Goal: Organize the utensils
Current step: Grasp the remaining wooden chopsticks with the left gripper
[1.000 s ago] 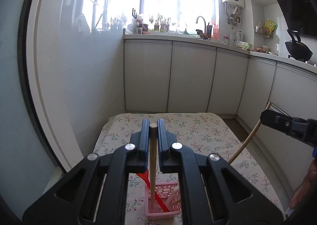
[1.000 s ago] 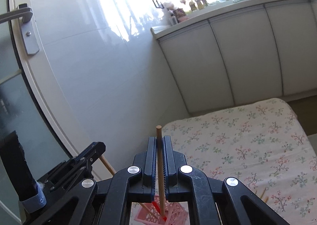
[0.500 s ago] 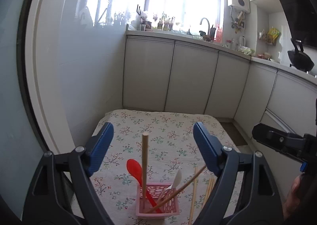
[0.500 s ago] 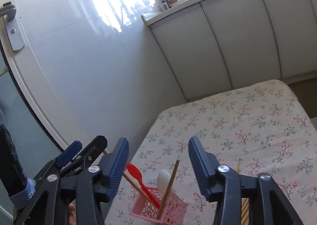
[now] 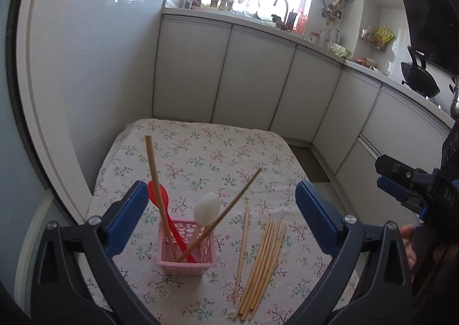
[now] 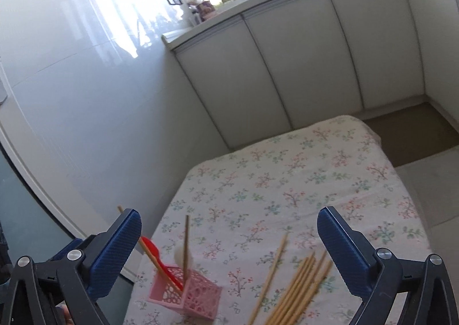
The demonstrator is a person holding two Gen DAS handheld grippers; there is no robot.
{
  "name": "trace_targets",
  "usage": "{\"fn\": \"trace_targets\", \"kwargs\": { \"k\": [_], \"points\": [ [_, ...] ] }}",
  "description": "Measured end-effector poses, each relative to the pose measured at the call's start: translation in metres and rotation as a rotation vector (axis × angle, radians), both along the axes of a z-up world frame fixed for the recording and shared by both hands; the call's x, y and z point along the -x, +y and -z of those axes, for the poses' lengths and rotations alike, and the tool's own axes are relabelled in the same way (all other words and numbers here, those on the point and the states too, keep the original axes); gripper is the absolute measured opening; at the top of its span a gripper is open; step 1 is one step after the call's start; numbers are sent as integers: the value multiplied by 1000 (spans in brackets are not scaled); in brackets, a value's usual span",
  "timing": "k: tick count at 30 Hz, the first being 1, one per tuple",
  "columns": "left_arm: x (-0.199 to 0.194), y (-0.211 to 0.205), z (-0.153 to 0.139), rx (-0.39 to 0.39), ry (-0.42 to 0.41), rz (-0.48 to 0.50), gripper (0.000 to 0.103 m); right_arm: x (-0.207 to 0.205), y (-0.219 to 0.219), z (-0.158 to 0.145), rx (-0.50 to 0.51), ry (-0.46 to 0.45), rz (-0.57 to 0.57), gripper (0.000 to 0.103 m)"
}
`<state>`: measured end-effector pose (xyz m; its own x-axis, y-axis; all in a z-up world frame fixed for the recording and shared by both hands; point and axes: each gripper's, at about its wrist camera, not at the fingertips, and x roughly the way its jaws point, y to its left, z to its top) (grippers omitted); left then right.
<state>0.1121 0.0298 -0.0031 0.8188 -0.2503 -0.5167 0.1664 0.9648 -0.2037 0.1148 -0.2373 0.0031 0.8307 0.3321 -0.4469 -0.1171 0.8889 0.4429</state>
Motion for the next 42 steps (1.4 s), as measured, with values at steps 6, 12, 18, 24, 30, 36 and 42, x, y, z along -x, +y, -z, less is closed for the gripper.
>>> {"fn": "trace_targets", "kwargs": {
  "k": [6, 12, 18, 24, 30, 36, 42],
  "points": [
    [-2, -27, 17, -69, 84, 43, 102, 0, -44, 22, 13, 119, 98, 103],
    [-8, -58, 35, -143, 166, 96, 102, -3, -67, 47, 88, 246, 154, 103],
    [-19, -86, 57, -214, 262, 151, 102, -6, -81, 73, 136, 355, 176, 103],
    [-40, -107, 81, -228, 391, 196, 102, -15, -92, 97, 105, 466, 183, 103],
    [-70, -135, 107, -280, 466, 210, 102, -28, -94, 120, 113, 580, 175, 103],
    [-105, -156, 127, -311, 483, 174, 94, -38, -93, 130, 121, 630, 149, 103],
    [-141, -166, 152, -336, 502, 136, 66, -49, -96, 138, 112, 667, 154, 103]
  ]
}}
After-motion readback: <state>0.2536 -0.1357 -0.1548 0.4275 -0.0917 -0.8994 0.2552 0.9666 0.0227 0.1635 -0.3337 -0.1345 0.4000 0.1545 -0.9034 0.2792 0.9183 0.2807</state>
